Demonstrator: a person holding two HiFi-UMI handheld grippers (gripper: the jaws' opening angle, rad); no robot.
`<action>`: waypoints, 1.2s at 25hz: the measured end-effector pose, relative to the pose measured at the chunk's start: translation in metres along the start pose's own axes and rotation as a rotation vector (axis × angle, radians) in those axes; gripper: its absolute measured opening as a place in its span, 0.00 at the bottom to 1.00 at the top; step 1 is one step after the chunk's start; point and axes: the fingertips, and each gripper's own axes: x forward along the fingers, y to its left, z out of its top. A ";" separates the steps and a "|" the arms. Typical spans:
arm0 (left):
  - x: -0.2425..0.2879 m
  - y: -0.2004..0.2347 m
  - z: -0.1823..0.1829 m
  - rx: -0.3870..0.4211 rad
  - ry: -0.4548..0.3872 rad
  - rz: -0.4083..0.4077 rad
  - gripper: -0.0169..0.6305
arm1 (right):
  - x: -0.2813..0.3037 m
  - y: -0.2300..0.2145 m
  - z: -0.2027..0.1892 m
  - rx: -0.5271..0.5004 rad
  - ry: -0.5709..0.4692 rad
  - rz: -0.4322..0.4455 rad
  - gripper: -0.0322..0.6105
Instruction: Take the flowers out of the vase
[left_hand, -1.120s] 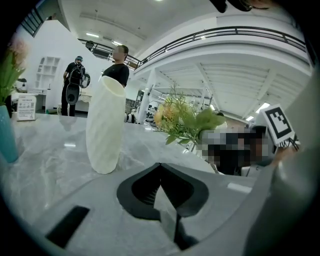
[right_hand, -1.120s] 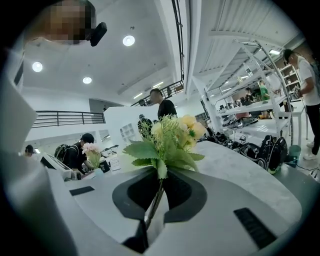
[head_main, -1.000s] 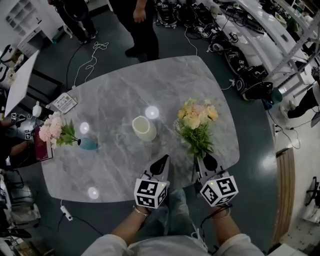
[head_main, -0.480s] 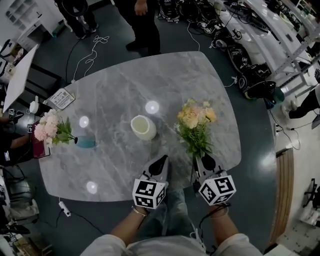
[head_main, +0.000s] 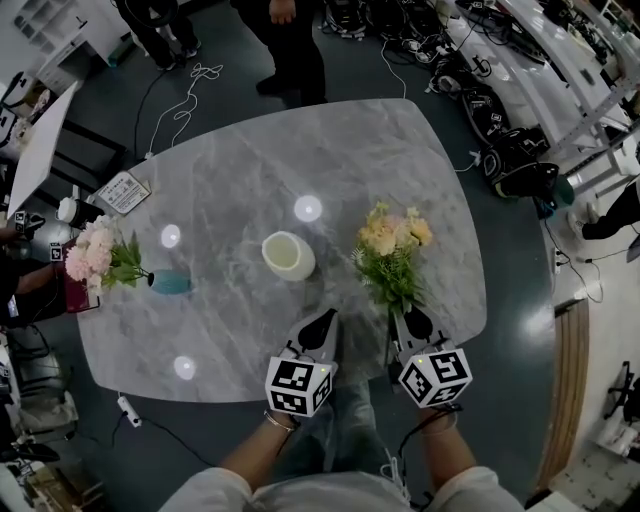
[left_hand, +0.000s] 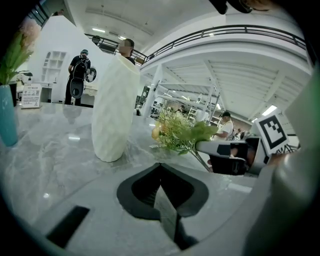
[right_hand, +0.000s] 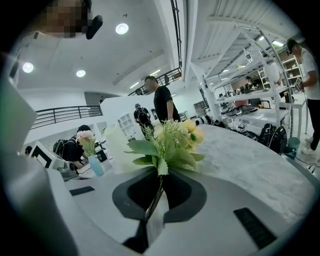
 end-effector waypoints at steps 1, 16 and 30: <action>0.001 0.000 -0.001 -0.001 0.001 0.000 0.04 | 0.001 -0.002 -0.001 0.002 0.008 -0.001 0.08; 0.001 0.002 -0.011 -0.007 0.015 0.009 0.04 | 0.008 -0.018 -0.022 0.047 0.088 -0.018 0.08; 0.003 -0.003 -0.019 -0.002 0.036 0.001 0.04 | 0.011 -0.031 -0.030 0.050 0.142 -0.050 0.08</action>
